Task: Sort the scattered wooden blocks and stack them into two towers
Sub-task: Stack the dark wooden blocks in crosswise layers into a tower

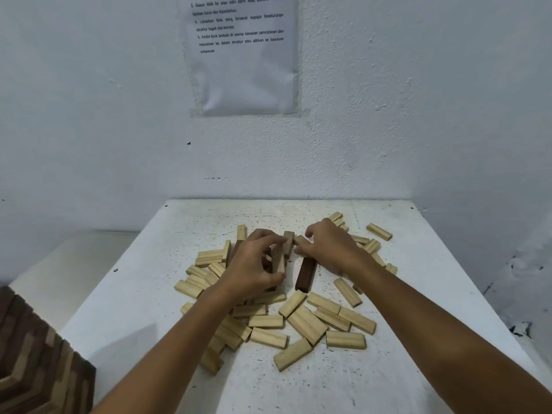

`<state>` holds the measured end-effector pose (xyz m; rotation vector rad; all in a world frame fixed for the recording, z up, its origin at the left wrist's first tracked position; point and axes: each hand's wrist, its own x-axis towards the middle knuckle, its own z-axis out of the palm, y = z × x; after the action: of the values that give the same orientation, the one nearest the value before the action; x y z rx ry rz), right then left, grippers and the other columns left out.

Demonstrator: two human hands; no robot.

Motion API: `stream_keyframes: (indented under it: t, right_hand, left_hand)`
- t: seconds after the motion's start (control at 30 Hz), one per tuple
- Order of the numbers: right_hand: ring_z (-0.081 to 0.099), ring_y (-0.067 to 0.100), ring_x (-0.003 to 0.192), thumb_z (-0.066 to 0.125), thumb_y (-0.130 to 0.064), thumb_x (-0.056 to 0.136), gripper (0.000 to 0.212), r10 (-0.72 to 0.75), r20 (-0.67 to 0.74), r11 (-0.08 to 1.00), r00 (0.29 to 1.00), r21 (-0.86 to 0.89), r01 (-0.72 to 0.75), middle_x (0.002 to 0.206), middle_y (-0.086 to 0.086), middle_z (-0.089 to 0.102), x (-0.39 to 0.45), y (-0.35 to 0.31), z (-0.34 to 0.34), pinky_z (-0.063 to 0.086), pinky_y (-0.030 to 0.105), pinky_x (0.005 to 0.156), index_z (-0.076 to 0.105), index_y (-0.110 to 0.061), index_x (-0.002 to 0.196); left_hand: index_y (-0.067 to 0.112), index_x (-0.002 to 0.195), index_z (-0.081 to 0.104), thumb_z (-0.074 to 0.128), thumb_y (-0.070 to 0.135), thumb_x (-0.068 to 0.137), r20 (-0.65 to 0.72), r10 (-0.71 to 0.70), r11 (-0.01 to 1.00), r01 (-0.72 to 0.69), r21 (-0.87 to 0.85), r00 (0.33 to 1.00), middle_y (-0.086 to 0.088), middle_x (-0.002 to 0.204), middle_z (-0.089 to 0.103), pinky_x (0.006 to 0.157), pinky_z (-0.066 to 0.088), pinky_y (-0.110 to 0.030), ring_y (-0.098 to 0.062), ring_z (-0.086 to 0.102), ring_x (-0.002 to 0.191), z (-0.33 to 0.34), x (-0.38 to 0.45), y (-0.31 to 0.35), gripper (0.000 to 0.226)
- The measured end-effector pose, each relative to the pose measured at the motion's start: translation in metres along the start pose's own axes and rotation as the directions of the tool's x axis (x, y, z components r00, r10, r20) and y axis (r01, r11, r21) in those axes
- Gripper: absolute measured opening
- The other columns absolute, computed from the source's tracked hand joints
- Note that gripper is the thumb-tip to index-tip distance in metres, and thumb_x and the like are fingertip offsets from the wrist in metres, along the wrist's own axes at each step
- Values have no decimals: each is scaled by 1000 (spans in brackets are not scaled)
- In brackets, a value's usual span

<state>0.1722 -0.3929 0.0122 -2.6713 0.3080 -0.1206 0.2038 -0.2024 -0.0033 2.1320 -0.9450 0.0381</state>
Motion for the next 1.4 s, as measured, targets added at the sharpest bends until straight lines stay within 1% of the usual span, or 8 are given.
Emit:
stream_keyframes:
  t: [0.13,0.37,0.47,0.6,0.93,1.13,1.27,1.4]
  right_hand:
    - [60,24,67,65,-37,87,29,1,-82,999,997,-40,-4,87,7,59,5,-2,11,35,28,50,63,-10,79]
    - [64,17,67,76,-26,82,25,-6,-162,899,987,432,76,70,0,63,-33,-10,-3,50,34,62,66,-12,100]
    - [57,7,60,80,-22,79,43,-36,-87,848,996,525,76,72,0,61,-73,-16,-10,44,14,51,58,-20,115]
    - [55,-2,56,85,-22,71,53,-91,-35,854,995,512,96,75,0,63,-122,-22,-10,42,10,51,59,-19,117]
    - [57,-2,47,85,-12,71,37,-114,194,876,974,483,6,66,1,60,-214,-41,2,40,12,43,64,-9,101]
    - [52,10,61,73,-36,82,32,-62,162,911,985,412,-10,69,-3,56,-229,-44,14,41,25,55,66,-19,108]
    - [62,19,63,48,-5,97,37,33,261,675,965,706,-214,73,11,58,-225,-36,6,54,30,60,55,-15,132]
    - [71,25,83,66,2,86,33,29,179,517,983,839,-168,85,16,72,-223,-27,1,57,43,86,63,-6,117]
  left_hand:
    - [15,125,60,80,8,67,-22,9,1000,-10,-21,1000,10,118,49,72,57,-21,-7,62,91,0,-4,1,62]
    - [14,130,56,82,6,67,-54,30,998,-33,-59,998,2,123,54,72,51,-11,-11,62,93,-8,-19,10,68]
    - [15,132,54,85,9,66,-61,49,998,-52,-45,997,0,124,55,75,49,-10,-8,61,97,-15,-37,20,73]
    - [25,131,53,88,12,65,-44,84,995,-86,-55,995,9,117,57,79,51,-15,-6,61,97,-23,-70,34,76]
    - [22,117,67,75,41,59,175,129,984,-148,97,976,10,107,63,73,40,-6,2,55,93,-31,-161,53,62]
    - [20,113,71,76,52,59,222,97,985,-126,118,970,9,107,63,77,37,-4,3,52,92,-28,-186,55,63]
    - [22,114,71,80,52,64,231,86,985,-118,125,969,8,113,63,90,39,-15,-3,51,105,-24,-191,59,60]
    - [26,117,68,78,59,65,202,85,980,-119,162,976,7,121,59,94,36,-23,-8,46,113,-14,-193,66,63]
